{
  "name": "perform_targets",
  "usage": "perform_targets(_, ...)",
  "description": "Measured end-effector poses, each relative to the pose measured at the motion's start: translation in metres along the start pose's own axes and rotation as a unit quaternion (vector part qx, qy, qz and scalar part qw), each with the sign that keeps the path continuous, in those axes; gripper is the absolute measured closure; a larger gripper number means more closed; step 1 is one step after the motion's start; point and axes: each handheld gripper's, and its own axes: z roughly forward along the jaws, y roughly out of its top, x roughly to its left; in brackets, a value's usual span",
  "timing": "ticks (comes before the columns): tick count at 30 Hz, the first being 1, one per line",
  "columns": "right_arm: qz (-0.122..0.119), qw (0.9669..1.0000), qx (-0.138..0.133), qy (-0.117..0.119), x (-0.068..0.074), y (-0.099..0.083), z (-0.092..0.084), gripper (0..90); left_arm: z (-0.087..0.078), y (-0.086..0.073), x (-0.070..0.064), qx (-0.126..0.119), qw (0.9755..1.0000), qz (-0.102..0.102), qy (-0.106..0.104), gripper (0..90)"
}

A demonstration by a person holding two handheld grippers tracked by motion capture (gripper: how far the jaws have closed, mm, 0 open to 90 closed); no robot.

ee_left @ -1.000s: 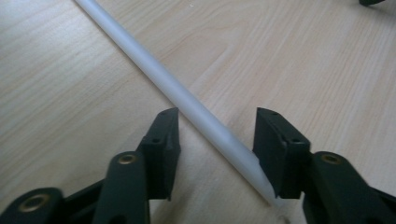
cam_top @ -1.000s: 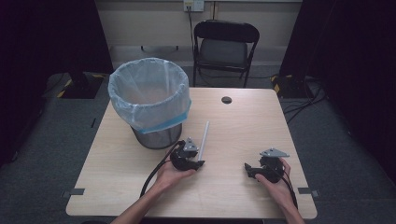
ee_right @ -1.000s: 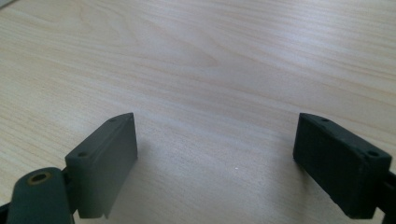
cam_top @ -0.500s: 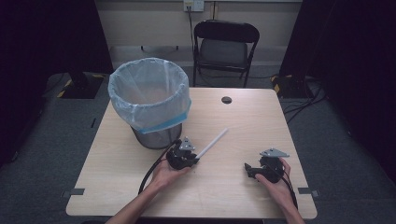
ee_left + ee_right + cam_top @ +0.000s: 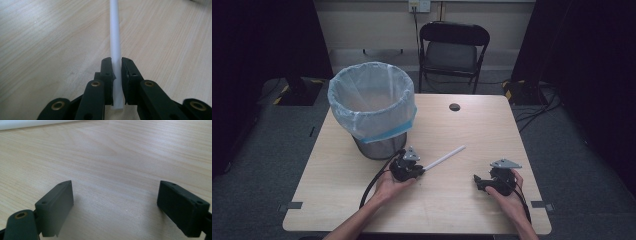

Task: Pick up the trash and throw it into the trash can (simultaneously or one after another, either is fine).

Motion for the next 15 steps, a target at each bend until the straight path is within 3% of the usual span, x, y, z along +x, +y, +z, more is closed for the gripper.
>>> perform_targets(8,0.000,1.0000,0.000,0.000,0.000,0.000,0.000,13.0,0.002,0.002,-0.003,-0.006,0.9999,0.000,-0.015,80.9)
perform_targets(15,-0.002,1.0000,-0.001,-0.001,0.000,0.000,0.000,13.0,-0.009,0.005,-0.001,-0.027,0.9994,-0.006,-0.022,81.0)
